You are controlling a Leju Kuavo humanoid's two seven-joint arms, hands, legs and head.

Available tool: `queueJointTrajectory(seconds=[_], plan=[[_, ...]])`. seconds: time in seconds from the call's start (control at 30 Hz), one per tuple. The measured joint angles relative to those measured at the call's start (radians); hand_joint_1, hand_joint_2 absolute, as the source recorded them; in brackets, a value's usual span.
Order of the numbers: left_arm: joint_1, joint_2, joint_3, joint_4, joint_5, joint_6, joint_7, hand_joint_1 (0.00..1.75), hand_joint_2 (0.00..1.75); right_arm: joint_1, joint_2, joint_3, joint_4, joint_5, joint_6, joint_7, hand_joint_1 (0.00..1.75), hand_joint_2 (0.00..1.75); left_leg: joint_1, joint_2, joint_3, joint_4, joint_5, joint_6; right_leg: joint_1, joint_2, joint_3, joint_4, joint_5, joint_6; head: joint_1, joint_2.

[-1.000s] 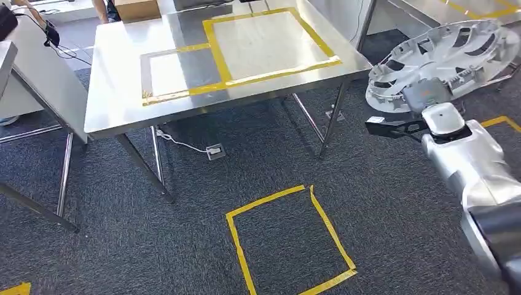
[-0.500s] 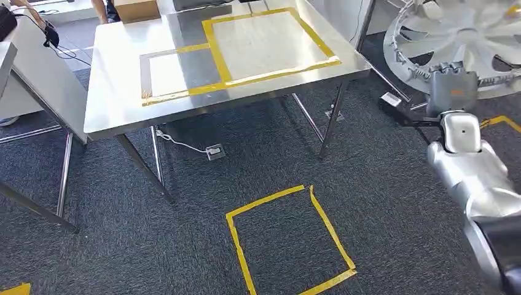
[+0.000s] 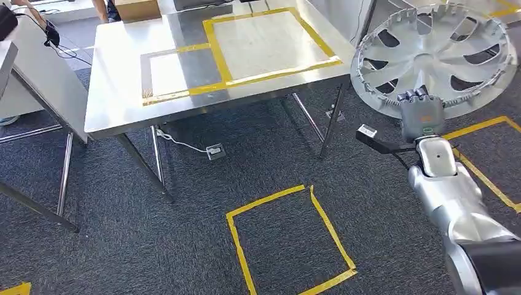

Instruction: Take the parts from the cabinet and place them on the table.

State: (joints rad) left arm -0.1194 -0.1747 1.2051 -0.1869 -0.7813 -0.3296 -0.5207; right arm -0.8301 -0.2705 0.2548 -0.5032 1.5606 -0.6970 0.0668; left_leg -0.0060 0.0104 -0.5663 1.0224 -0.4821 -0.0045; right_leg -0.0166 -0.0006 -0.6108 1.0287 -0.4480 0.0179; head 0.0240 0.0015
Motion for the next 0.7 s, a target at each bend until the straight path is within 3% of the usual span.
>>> queueJointTrajectory(seconds=[0.43,0.7], plan=[[-0.006,0.000,-0.002,0.000,-0.023,0.012,0.013,0.00,1.75,0.041,0.085,-0.006,0.045,-0.009,0.000,0.011,1.75,1.75,0.000,0.000,0.000,0.000,0.000,0.000,0.000,0.000,0.000,0.000,0.000,0.000,0.000,0.000],[-0.005,0.003,-0.029,0.000,-0.071,0.025,0.036,0.00,1.75,0.078,0.096,-0.030,0.018,-0.011,0.000,0.000,1.75,1.75,0.000,0.000,0.000,0.000,0.000,0.000,0.000,0.000,0.000,0.000,0.000,0.000,0.000,0.000]])
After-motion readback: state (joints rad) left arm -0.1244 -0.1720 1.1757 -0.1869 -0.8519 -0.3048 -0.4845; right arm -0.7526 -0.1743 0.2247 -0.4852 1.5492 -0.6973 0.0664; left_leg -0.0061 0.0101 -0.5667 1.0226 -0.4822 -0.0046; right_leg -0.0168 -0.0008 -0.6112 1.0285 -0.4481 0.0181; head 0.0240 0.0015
